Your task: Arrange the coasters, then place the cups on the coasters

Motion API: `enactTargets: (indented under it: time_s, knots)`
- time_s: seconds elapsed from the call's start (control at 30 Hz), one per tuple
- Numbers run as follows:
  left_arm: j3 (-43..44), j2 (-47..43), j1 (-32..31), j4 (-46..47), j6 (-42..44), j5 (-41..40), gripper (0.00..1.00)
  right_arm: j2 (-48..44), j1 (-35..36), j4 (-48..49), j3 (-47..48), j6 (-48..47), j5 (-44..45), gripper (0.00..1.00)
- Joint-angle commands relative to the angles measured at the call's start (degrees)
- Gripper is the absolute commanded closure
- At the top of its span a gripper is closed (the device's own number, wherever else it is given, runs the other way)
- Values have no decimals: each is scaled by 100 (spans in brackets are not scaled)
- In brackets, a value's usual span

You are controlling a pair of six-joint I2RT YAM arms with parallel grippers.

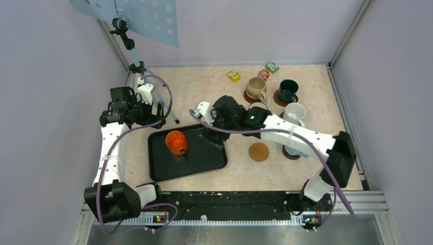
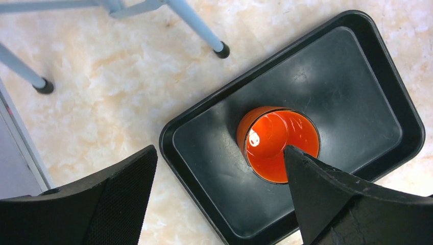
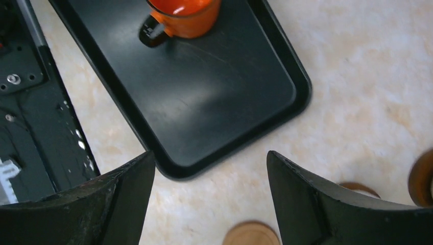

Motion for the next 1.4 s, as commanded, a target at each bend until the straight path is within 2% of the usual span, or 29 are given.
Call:
enactTargets:
  time_s: [0.0, 0.23, 0.37, 0.57, 0.77, 1.03, 1.3, 1.37]
  knots:
    - [-110, -91, 281, 274, -615, 61, 1, 800, 797, 544, 644, 665, 752, 21]
    - [-18, -215, 680, 468, -858, -115, 1, 1799, 1401, 1050, 1207, 1225, 1309, 25]
    - [177, -155, 856, 454, -897, -281, 1, 2289, 1430, 1122, 1611, 1753, 1498, 27]
    - [205, -111, 1127, 516, -937, -70, 1, 2883, 1444, 1003, 2038, 2257, 1595, 31]
    - [243, -69, 1270, 554, -908, -15, 1, 3195, 1440, 1032, 2139, 2545, 1524, 36]
    - [60, -86, 1339, 708, -988, 229, 1, 3630, 1433, 916, 2508, 2651, 1960, 47]
    - [-133, -135, 1348, 779, -976, 264, 1, 3802, 1406, 863, 2553, 2595, 1908, 60]
    - [-188, -165, 1348, 820, -992, 300, 1, 3765, 1366, 831, 2553, 2624, 1877, 70]
